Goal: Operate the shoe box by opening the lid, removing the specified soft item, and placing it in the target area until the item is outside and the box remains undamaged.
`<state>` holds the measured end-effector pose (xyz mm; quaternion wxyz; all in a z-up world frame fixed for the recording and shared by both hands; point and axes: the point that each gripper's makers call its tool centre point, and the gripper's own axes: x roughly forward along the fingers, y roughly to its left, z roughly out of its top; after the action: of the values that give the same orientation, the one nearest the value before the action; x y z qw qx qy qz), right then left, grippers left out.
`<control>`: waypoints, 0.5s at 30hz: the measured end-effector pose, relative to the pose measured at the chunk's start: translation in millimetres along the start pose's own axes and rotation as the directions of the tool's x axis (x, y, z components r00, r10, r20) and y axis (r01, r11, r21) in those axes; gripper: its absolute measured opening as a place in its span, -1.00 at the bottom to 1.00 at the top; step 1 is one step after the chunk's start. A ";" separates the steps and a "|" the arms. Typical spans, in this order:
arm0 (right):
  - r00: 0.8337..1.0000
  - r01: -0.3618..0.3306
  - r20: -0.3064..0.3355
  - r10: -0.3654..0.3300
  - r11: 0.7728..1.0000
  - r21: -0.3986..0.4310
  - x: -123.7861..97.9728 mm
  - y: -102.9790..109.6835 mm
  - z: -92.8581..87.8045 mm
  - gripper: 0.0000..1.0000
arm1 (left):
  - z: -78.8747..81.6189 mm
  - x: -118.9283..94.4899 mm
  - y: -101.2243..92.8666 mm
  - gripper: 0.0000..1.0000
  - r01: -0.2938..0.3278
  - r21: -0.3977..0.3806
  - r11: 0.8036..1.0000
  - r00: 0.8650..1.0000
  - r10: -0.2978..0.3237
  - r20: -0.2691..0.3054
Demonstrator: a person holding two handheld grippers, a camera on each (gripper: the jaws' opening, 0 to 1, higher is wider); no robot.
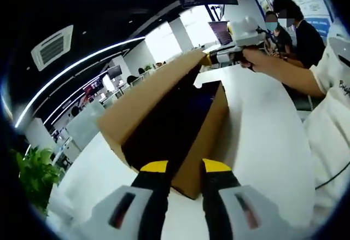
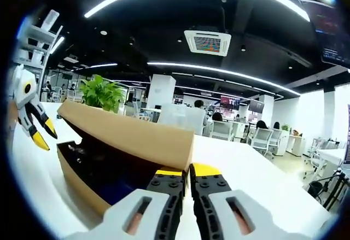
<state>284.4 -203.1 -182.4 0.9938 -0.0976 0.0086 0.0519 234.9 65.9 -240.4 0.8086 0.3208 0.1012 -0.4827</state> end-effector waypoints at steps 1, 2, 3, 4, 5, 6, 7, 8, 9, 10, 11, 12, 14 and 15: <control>1.000 -0.002 -0.001 0.002 1.000 0.001 0.3 -0.2 -0.1 -0.97 | -2.1 0.8 -1.1 -0.57 0.011 0.021 1.000 1.000 -0.010 -0.012; 1.000 -0.004 -0.002 0.004 1.000 0.001 0.5 0.1 -0.3 -0.97 | -3.4 2.3 -0.6 -0.57 0.009 0.019 1.000 1.000 -0.008 -0.016; 1.000 -0.004 -0.003 0.004 1.000 0.001 0.5 0.1 -0.4 -0.97 | -4.2 2.9 -0.6 -0.58 0.013 0.024 1.000 1.000 -0.013 -0.018; 1.000 -0.003 -0.004 0.003 1.000 -0.001 0.5 0.1 -0.4 -0.97 | -5.4 3.9 -0.1 -0.59 0.021 0.020 1.000 1.000 -0.021 -0.021; 1.000 -0.003 -0.005 0.003 1.000 -0.004 0.6 0.0 -0.4 -0.97 | -6.3 4.6 -1.7 -0.59 0.038 -0.003 0.999 0.999 -0.038 -0.025; 1.000 -0.004 -0.006 0.004 1.000 -0.006 0.8 -0.2 -0.3 -0.97 | -6.7 5.0 -3.3 -0.59 0.059 -0.020 0.998 0.998 -0.059 -0.026; 1.000 -0.008 -0.008 0.008 1.000 -0.007 1.1 -0.4 0.3 -0.97 | -7.6 5.5 -2.2 -0.59 0.064 -0.029 0.998 0.997 -0.065 -0.036; 1.000 -0.010 -0.009 0.010 1.000 -0.006 1.6 -0.8 0.7 -0.97 | -10.0 5.6 -2.4 -0.59 0.066 -0.024 0.998 0.996 -0.067 -0.056; 1.000 -0.017 -0.015 0.016 1.000 -0.012 2.5 -1.1 2.2 -0.97 | -15.8 4.7 -2.3 -0.61 0.072 0.018 0.997 0.992 -0.070 -0.107; 1.000 -0.021 -0.021 0.021 1.000 -0.016 2.9 -1.2 3.0 -0.97 | -15.6 4.5 -0.9 -0.63 0.063 0.037 0.997 0.992 -0.059 -0.116; 1.000 -0.022 -0.022 0.022 1.000 -0.018 3.2 -1.3 3.3 -0.97 | -14.8 4.7 -1.5 -0.64 0.064 0.036 0.997 0.991 -0.060 -0.117; 0.999 -0.025 -0.027 0.024 0.999 -0.021 4.0 -1.6 3.8 -0.97 | -14.8 4.2 -2.7 -0.64 0.077 0.036 0.996 0.989 -0.072 -0.127; 0.999 -0.029 -0.031 0.029 0.999 -0.023 5.1 -2.4 4.6 -0.97 | -14.0 3.6 -2.7 -0.64 0.094 0.029 0.995 0.987 -0.089 -0.133; 0.999 -0.036 -0.037 0.035 0.999 -0.022 6.6 -3.0 4.7 -0.97 | -14.7 3.8 -4.9 -0.64 0.110 0.029 0.993 0.985 -0.105 -0.137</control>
<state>291.3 -204.4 -177.4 0.9913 -0.1094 0.0280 0.0679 234.8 70.6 -255.7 0.7666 0.3618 0.1642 -0.5045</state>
